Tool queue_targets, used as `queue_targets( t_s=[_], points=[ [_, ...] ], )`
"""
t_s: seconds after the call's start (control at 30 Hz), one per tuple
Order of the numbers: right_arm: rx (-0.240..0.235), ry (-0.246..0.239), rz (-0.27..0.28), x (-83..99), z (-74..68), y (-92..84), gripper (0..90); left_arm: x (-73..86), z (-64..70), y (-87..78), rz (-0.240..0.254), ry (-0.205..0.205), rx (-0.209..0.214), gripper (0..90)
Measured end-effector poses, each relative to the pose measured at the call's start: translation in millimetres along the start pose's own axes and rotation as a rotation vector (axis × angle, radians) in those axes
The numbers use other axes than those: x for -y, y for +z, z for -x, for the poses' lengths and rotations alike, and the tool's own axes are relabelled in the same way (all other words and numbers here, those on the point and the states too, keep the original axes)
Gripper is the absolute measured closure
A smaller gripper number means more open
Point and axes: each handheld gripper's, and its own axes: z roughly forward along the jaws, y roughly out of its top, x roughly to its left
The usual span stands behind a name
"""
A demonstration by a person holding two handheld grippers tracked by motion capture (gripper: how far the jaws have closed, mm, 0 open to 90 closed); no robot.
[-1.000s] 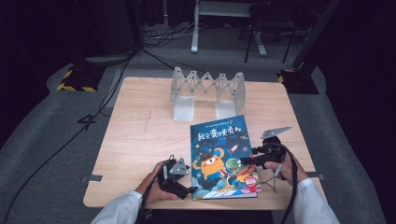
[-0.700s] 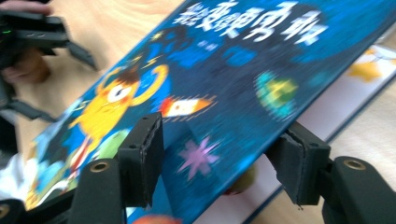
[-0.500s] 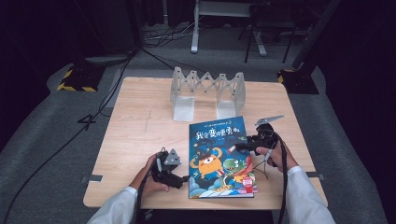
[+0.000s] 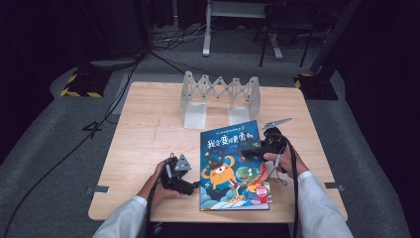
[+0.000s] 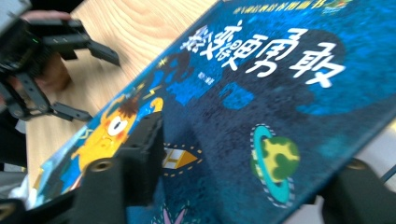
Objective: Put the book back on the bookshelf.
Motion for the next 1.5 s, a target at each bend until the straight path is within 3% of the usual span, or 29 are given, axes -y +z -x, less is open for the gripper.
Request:
queue_targets(
  t_s=[0.13,0.27,0.57,0.87,0.97,1.07,1.17,1.23,1.33,1.5],
  points=[
    [-0.051,-0.018,0.042,0.5,-1.1,-2.6,51.9,-0.2,-0.5,0.1,-0.001,0.0,0.001,13.8],
    [-0.066,-0.101,0.118,-1.2,-14.3,-9.0,56.4,-1.3,-1.9,0.5,-0.002,-0.01,-0.006,14.3],
    [-0.038,-0.12,0.121,0.2,-22.9,-13.4,56.8,-8.1,-6.8,4.4,-0.014,-0.028,-0.008,14.7],
    [-0.025,-0.182,0.171,2.4,-32.4,-20.0,57.2,-16.7,-23.1,3.8,0.014,-0.124,0.058,16.0],
    [-0.024,-0.214,0.2,3.3,-36.3,-23.6,57.5,-21.8,-22.9,-0.8,0.03,-0.1,0.039,15.9],
    [-0.019,-0.241,0.23,4.2,-39.6,-27.6,58.3,-26.0,-23.5,-4.8,0.05,-0.112,0.105,16.1],
    [-0.018,-0.27,0.253,4.8,-43.5,-30.1,58.5,-30.3,-23.8,-3.8,0.067,-0.132,0.138,15.9],
    [-0.015,-0.286,0.26,4.9,-45.6,-31.3,58.5,-32.0,-23.1,-1.3,0.065,-0.133,0.134,15.8],
    [-0.014,-0.303,0.272,5.4,-48.0,-32.6,58.5,-33.2,-24.0,1.3,0.083,-0.157,0.186,12.8],
    [-0.015,-0.344,0.296,6.4,-52.4,-35.1,58.5,-36.6,-27.3,3.8,0.097,-0.181,0.235,7.4]
  ],
)
